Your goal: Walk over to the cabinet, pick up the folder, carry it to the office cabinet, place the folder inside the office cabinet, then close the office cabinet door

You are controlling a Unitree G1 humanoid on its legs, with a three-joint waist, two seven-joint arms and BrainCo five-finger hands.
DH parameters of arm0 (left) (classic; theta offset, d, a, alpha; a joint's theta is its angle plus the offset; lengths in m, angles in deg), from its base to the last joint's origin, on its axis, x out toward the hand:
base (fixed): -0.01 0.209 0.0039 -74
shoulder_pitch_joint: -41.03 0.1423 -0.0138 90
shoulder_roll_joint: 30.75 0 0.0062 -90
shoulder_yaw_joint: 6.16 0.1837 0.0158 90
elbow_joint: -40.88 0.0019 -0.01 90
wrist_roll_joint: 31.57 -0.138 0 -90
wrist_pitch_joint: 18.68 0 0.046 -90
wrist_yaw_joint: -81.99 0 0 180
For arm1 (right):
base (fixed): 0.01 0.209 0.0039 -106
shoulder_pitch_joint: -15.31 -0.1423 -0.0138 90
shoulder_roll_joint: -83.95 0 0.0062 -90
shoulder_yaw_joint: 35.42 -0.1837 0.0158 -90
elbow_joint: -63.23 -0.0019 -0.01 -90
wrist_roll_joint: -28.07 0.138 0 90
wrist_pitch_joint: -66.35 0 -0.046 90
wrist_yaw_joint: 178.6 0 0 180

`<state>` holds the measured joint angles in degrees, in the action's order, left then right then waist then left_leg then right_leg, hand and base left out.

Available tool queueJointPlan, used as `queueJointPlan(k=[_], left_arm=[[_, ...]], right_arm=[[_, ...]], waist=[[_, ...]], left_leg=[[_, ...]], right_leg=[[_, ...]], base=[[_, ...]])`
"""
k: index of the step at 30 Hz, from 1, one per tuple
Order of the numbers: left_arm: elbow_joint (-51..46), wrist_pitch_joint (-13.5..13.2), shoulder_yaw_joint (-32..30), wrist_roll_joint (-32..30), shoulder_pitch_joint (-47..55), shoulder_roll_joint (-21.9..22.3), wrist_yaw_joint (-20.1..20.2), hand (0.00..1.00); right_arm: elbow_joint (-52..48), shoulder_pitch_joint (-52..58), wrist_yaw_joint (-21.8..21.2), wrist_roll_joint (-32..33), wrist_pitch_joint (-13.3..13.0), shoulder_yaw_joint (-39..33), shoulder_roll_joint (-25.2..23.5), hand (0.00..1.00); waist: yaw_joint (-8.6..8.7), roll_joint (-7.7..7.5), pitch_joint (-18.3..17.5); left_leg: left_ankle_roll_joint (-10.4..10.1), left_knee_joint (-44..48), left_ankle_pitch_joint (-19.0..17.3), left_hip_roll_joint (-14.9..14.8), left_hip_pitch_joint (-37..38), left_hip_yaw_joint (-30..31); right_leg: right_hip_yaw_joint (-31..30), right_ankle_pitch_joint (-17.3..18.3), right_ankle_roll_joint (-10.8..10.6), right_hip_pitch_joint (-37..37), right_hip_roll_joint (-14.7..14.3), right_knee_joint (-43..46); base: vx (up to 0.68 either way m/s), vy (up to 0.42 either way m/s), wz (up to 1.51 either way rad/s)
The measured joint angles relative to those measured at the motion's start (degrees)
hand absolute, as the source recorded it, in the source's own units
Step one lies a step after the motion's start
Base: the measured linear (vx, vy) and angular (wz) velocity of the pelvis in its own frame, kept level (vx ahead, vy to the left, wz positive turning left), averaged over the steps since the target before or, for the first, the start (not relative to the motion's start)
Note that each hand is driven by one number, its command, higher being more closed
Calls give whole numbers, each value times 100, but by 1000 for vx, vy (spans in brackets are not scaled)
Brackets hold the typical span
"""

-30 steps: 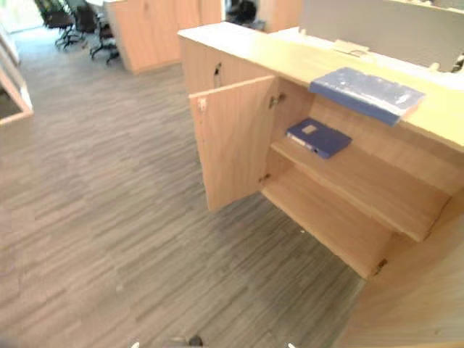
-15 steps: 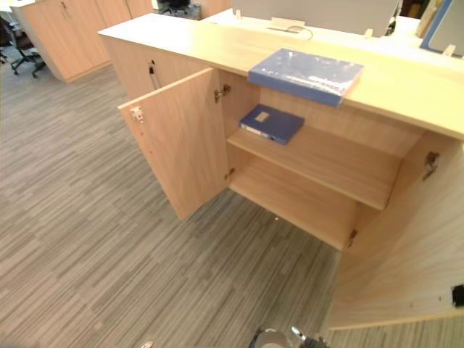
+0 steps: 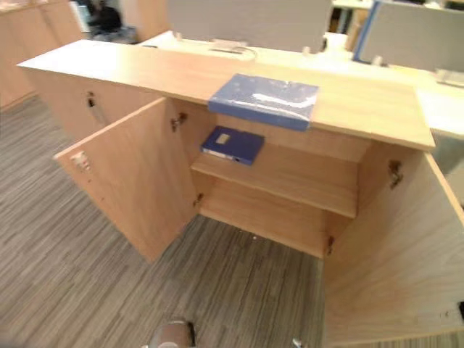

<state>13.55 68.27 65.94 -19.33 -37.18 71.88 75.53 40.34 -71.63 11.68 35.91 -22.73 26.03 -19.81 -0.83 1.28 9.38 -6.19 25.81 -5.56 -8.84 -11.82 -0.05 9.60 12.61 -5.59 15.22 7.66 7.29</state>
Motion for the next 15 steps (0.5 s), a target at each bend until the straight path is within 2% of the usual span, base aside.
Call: queueJointPlan(k=[1, 2, 3, 4, 5, 6, 8, 10, 12, 13, 14, 15], left_arm=[[-34, -44, 17, 0, -42, -94, -36, 0], [-58, -123, 107, -4, -151, -186, -67, 0], [-36, -127, 117, -8, -213, -215, -80, 0], [26, -115, 101, -12, -272, -203, -100, 0], [42, -114, 115, -22, -274, -206, -104, 0], [49, -114, 129, -24, -283, -216, -107, 0], [136, -97, 218, -43, -321, -250, -135, 0], [207, -92, 302, -173, -319, -275, -137, 0], [226, -90, 431, -386, -346, -302, -134, 0], [242, -90, 468, -425, -351, -303, -137, 0], [250, -90, 469, -438, -340, -305, -137, 0], [260, -89, 476, -489, -297, -318, -136, 0]], right_arm=[[-12, 13, -2, 4, -5, 183, -35, 0], [-5, -57, 2, -14, -9, 420, -24, 0], [1, -80, 5, -14, -12, 472, -43, 0], [-7, -125, 14, -11, -32, 512, -76, 0], [-9, -216, 10, -7, -51, 518, -151, 0], [-8, -261, 5, -6, -56, 519, -210, 0], [-7, -296, -10, -5, -79, 506, -260, 0], [-15, -221, -20, -4, -61, 484, -255, 0], [-41, -204, -51, -16, -30, 459, -208, 0], [-154, -198, -91, -18, -15, 345, -200, 0], [-216, -186, -109, -15, -11, 303, -199, 0], [-308, -172, -126, -10, -13, 277, -198, 0]], waist=[[18, -112, -33], [-35, -247, -25], [-23, -295, 20], [-32, -284, 2], [-40, -334, -49], [-44, -339, -51], [-38, -320, -56], [-24, -329, -116], [0, -294, -146], [6, -260, -146], [22, -240, -145], [130, -240, -176]], left_leg=[[-20, -228, 38, 90, 124, -81], [-17, -101, 74, 305, 102, 282], [-42, 66, 50, 467, 43, 685], [-150, 264, -172, 624, 36, 1238], [-91, 258, -356, 646, 61, 1168], [-51, 219, -400, 647, 75, 1087], [43, -1, -456, 734, 272, 797], [174, -276, -497, 819, 531, 590], [343, -758, -597, 915, 890, 290], [424, -1074, -528, 992, 1115, 112], [455, -1211, -484, 1010, 1215, -5], [556, -1405, -409, 1041, 1391, -182]], right_leg=[[-11, -57, -10, -35, 12, -76], [-75, -243, 145, -232, -125, -96], [-37, -337, 191, -268, -94, -98], [-220, -457, 70, -201, -32, -216], [-325, -545, -35, -215, 37, -311], [-385, -608, -93, -244, 79, -359], [-655, -959, -176, -326, 294, -496], [-828, -1038, -214, -459, 458, -340], [-1065, -1042, -221, -1020, 658, 448], [-1084, -1081, -159, -1477, 739, 1190], [-1056, -1135, -81, -1684, 783, 1527], [-835, -1162, -19, -1964, 917, 2111]], base=[[314, 314, -40], [188, 182, -19], [123, 122, -27], [143, 179, -39], [169, 203, -45], [149, 253, -61], [93, 258, -75], [40, 235, -85], [8, 292, -117], [-19, 246, -106], [-39, 205, -97], [-23, 165, -56]])
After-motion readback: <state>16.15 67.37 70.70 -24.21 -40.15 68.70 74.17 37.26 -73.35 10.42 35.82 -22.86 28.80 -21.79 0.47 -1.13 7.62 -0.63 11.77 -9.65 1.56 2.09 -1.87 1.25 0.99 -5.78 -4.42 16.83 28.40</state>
